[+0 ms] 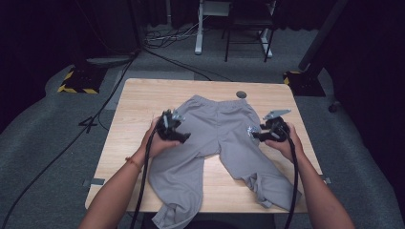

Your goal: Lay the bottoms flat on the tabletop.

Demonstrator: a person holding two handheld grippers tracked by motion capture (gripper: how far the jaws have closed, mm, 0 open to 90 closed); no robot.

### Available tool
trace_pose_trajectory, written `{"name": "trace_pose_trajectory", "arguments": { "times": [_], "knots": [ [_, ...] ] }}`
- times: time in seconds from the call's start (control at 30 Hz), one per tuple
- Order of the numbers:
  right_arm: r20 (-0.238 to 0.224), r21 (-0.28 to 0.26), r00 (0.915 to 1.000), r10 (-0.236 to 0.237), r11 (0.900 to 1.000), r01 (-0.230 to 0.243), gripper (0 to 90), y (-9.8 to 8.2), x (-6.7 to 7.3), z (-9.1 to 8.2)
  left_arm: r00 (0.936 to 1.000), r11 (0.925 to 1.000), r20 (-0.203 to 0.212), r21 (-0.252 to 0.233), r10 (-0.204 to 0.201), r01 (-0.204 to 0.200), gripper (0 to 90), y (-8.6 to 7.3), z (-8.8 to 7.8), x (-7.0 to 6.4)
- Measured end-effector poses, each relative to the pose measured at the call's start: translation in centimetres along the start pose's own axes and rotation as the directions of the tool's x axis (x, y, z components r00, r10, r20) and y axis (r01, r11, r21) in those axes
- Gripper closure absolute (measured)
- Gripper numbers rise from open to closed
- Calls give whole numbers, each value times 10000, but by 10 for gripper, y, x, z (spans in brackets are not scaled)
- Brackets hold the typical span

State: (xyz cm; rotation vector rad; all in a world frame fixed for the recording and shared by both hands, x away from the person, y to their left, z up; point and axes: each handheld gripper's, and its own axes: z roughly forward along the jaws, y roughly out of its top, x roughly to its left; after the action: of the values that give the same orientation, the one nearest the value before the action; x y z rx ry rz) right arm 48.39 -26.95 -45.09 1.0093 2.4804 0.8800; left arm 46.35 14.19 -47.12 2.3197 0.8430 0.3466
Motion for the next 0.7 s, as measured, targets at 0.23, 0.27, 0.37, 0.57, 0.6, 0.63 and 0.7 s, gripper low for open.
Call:
{"name": "trace_pose_trajectory", "arguments": {
  "times": [0.23, 0.27, 0.37, 0.57, 0.6, 0.63, 0.7],
  "knots": [
    [-997, 332, 9904, -958, 9945, 996, 426, -54, 54, -45, 9963, 9954, 23, 439, 855, -855, 251, -63, -35, -48],
    [-1258, 240, 9885, -846, 9958, 883, 424, -61, 59, -48, 9950, 9944, -35, 343, 999, -997, 248, -68, -37, -54],
    [-1065, 583, 9888, -1046, 9921, 1112, 420, -80, 77, -50, 9978, 9978, 200, 158, 634, -637, 260, -77, -41, -62],
    [-1453, 582, 9857, -854, 9938, 947, 426, -102, 101, -55, 9991, 9997, 428, -236, -22, 32, 251, -85, -40, -64],
    [-1363, 552, 9843, -1124, 9911, 1209, 416, -102, 107, -57, 9988, 9994, 481, -329, -49, 64, 247, -86, -39, -62],
    [-1247, 529, 9805, -1517, 9858, 1593, 414, -102, 115, -59, 9988, 9994, 482, -351, -46, 63, 219, -86, -38, -61],
    [-1766, 331, 9706, -1637, 9845, 1720, 415, -101, 124, -63, 9982, 9985, 590, -551, 44, -11, 188, -87, -36, -58]
  ]
}}
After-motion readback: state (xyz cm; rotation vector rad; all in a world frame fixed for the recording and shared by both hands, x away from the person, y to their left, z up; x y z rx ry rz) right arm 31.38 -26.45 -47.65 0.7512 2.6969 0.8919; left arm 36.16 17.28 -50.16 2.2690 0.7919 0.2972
